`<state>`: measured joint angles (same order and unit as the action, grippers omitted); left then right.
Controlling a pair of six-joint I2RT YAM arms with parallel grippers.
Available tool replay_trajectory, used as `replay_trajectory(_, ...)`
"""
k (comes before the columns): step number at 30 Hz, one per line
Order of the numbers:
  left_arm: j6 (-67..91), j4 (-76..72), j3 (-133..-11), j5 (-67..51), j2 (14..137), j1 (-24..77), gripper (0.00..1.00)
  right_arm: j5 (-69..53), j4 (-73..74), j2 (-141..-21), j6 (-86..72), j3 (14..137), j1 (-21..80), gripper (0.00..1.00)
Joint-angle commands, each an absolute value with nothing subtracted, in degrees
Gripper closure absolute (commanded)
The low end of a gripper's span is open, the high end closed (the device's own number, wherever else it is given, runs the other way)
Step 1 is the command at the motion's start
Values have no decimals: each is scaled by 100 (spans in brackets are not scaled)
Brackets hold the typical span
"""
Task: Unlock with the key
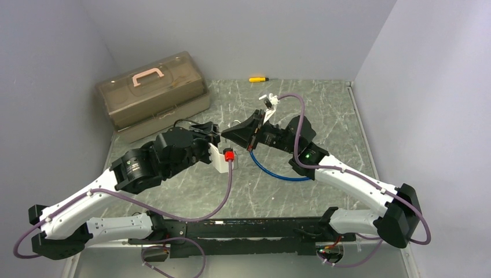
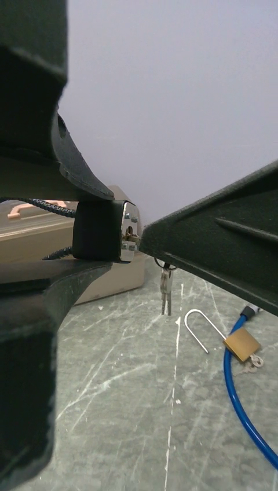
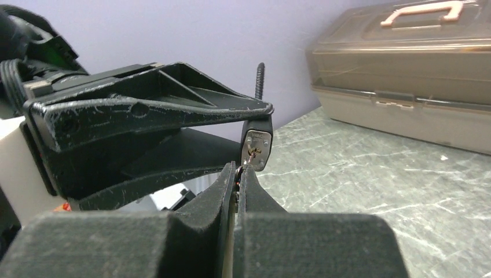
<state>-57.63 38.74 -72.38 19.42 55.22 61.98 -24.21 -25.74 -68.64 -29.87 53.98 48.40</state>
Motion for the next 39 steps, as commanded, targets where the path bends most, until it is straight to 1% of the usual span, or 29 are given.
replay_trajectory(1,-5482,3077,-7872,160,5543,6460,100,-3045,-3225,-6940,-3352,5100,4707,100)
replay_trajectory(10,-5711,3102,-7804,152,5607,6473,100,-2949,-2846,-6894,-3220,5212,4711,100)
replay_trajectory(16,-6243,3026,-7581,338,5605,6646,100,-2929,-2269,-6968,-3075,5557,4735,100)
replay_trajectory(21,-6261,2922,-7418,446,5593,6693,100,-2784,-1908,-7018,-2884,5743,4837,100)
replay_trajectory(35,-6169,2960,-7425,382,5493,6715,100,-3001,-2051,-7161,-2660,5727,4837,100)
replay_trajectory(39,-6033,2888,-7415,383,5489,6714,100,-2998,-2509,-7207,-2854,5559,4845,100)
